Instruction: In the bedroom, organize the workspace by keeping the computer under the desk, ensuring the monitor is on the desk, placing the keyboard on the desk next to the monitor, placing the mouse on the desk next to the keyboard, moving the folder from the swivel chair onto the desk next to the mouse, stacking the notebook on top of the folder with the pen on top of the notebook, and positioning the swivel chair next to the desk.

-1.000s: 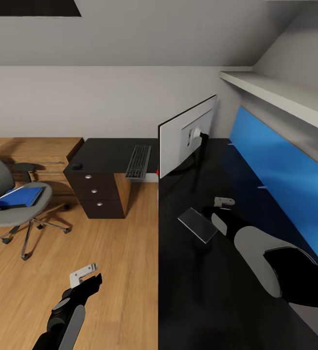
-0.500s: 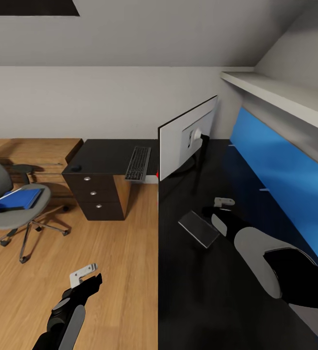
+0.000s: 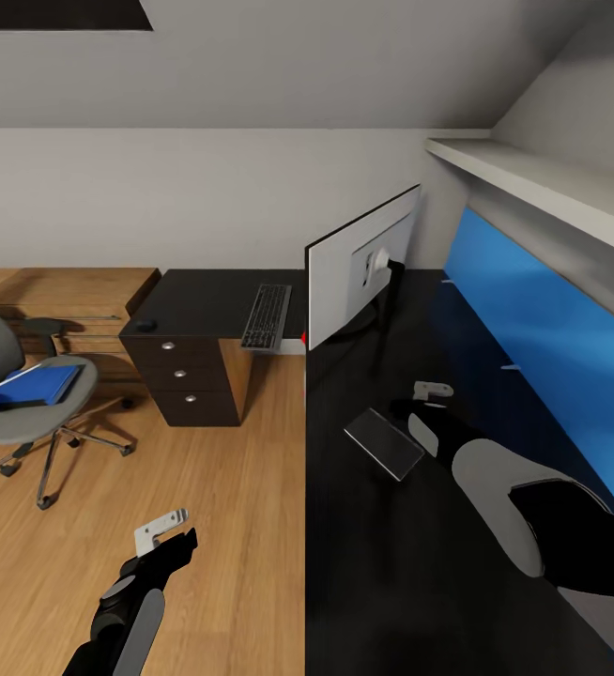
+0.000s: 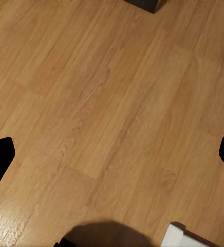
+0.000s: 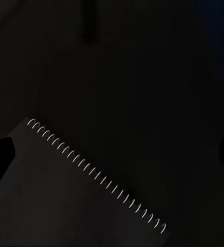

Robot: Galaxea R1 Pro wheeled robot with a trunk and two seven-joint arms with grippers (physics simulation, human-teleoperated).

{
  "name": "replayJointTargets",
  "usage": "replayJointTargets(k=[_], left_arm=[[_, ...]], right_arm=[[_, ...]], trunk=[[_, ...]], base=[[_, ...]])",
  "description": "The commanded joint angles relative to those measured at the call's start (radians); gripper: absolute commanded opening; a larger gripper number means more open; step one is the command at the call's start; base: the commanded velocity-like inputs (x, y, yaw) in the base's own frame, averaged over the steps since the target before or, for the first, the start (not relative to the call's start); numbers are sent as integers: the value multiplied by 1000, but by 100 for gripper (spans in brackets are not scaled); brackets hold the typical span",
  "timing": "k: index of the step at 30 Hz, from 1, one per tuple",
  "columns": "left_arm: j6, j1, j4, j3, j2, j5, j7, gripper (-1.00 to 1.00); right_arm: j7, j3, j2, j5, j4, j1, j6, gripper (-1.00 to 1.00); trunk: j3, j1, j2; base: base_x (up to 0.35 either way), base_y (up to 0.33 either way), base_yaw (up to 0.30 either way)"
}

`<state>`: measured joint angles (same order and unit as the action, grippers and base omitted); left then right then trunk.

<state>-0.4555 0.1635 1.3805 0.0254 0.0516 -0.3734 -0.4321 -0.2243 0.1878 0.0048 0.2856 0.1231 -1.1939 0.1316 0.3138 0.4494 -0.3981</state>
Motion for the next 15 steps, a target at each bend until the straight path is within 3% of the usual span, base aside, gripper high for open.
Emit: replayJointTargets(k=[1, 15], left_arm=[[-3, 1, 2, 1, 1, -10, -6, 100], [-3, 1, 2, 1, 1, -10, -6, 100]], right_arm=[[-6, 9, 0, 7, 2, -1, 6, 100], [-6, 7, 0, 7, 1, 0, 6, 100]], trunk=[[2, 1, -2], [15, 1, -2]], base=[[0, 0, 0], [0, 0, 0]])
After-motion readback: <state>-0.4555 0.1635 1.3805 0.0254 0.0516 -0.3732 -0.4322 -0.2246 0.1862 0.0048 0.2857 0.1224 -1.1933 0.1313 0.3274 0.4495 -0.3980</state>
